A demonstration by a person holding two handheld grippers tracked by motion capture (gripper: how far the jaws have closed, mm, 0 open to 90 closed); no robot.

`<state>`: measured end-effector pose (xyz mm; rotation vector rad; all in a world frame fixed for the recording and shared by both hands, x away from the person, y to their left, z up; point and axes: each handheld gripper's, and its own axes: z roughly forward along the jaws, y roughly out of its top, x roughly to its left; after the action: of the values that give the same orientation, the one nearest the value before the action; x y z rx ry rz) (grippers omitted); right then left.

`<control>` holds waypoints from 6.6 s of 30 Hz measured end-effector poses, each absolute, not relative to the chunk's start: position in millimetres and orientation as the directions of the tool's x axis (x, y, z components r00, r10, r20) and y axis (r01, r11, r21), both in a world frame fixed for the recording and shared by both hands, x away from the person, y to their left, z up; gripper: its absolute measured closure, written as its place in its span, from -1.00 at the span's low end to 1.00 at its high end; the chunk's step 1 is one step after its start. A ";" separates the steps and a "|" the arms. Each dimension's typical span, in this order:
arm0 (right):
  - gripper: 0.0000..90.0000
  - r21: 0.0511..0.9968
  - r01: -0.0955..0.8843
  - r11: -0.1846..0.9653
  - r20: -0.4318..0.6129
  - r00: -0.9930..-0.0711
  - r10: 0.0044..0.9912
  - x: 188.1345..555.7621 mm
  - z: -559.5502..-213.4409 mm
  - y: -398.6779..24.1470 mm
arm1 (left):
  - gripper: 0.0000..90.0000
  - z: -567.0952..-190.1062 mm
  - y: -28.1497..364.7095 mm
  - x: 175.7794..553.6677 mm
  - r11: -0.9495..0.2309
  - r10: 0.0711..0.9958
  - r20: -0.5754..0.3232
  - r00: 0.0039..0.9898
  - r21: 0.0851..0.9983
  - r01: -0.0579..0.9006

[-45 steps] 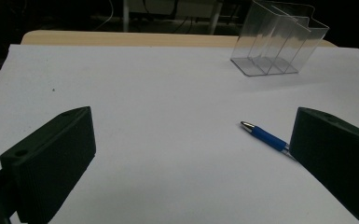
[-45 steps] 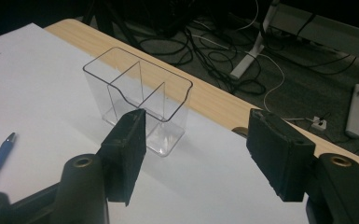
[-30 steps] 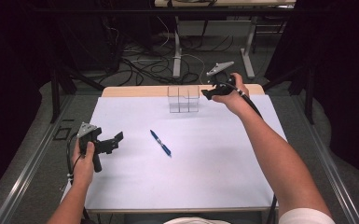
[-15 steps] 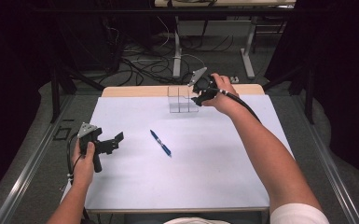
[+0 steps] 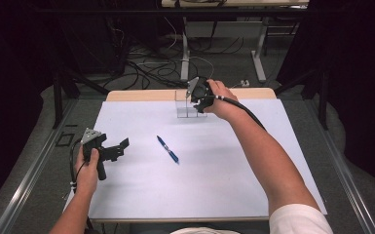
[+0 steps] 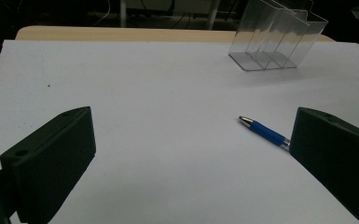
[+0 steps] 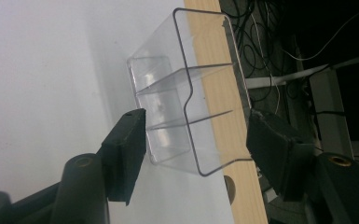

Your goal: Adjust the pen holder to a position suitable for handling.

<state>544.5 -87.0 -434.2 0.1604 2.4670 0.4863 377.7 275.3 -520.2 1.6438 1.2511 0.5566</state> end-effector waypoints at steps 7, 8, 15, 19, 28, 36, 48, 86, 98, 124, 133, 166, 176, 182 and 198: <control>0.04 0.309 -0.032 0.951 -0.573 -0.804 0.160 552.9 -441.6 -76.0 | -1.00 -520.3 276.2 377.0 -0.004 0.911 -0.193 0.365 0.881 0.474; 0.06 0.308 -0.034 0.951 -0.572 -0.805 0.156 554.0 -443.3 -74.6 | -1.00 -520.4 276.4 377.0 -0.004 0.911 -0.192 0.365 0.881 0.474; 0.14 0.300 -0.029 0.953 -0.553 -0.820 0.150 561.6 -451.4 -69.0 | -1.00 -520.6 277.1 376.1 0.001 0.913 -0.194 0.359 0.880 0.474; 0.16 0.309 -0.026 0.951 -0.539 -0.829 0.152 565.8 -457.3 -66.9 | -1.00 -520.5 277.4 375.5 0.004 0.914 -0.197 0.356 0.879 0.476; 0.18 0.284 -0.019 0.959 -0.524 -0.840 0.138 569.0 -466.0 -61.4 | -1.00 -520.2 277.6 375.1 0.002 0.913 -0.196 0.357 0.879 0.477; 0.21 0.300 -0.018 0.954 -0.526 -0.837 0.150 573.1 -472.4 -60.3 | -1.00 -520.3 277.6 375.0 0.003 0.911 -0.199 0.361 0.879 0.477; 0.29 0.292 -0.008 0.956 -0.501 -0.853 0.146 574.1 -478.0 -57.8 | -1.00 -520.1 277.9 374.7 0.013 0.910 -0.210 0.357 0.876 0.481; 0.95 0.251 -0.069 0.966 -0.447 -0.893 0.052 560.9 -469.5 -56.7 | -1.00 -521.3 274.6 376.1 0.004 0.907 -0.206 0.368 0.877 0.481; 0.96 0.233 -0.087 0.969 -0.462 -0.886 0.032 547.6 -456.8 -65.4 | -1.00 -521.9 273.4 376.2 -0.006 0.907 -0.199 0.371 0.875 0.484; 0.94 0.225 -0.104 0.969 -0.400 -0.917 -0.006 504.7 -446.7 -61.1 | -1.00 -521.9 271.6 376.5 -0.018 0.910 -0.186 0.371 0.875 0.484; 0.93 0.237 -0.087 0.967 -0.363 -0.932 0.005 494.6 -449.1 -65.5 | -1.00 -522.1 270.4 376.9 -0.023 0.910 -0.184 0.372 0.872 0.488; 0.88 0.272 -0.033 0.962 -0.289 -0.956 0.049 488.1 -457.6 -67.3 | -1.00 -523.6 268.6 377.9 -0.030 0.909 -0.181 0.376 0.871 0.491; 0.80 0.309 0.015 0.951 -0.282 -0.953 0.107 489.6 -459.1 -68.9 | -1.00 -523.5 268.3 377.6 -0.030 0.909 -0.181 0.375 0.870 0.492; 0.65 0.352 0.050 0.934 -0.286 -0.945 0.159 489.6 -459.0 -74.1 | -1.00 -523.5 267.8 377.7 -0.030 0.909 -0.183 0.375 0.868 0.496; 0.37 0.476 0.130 0.870 -0.274 -0.918 0.287 485.0 -445.0 -87.9 | -1.00 -523.2 266.7 377.5 -0.027 0.907 -0.187 0.378 0.868 0.495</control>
<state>485.0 -87.9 -445.0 0.3119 2.7037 0.6550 377.5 266.7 -523.2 1.6716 1.2568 0.5333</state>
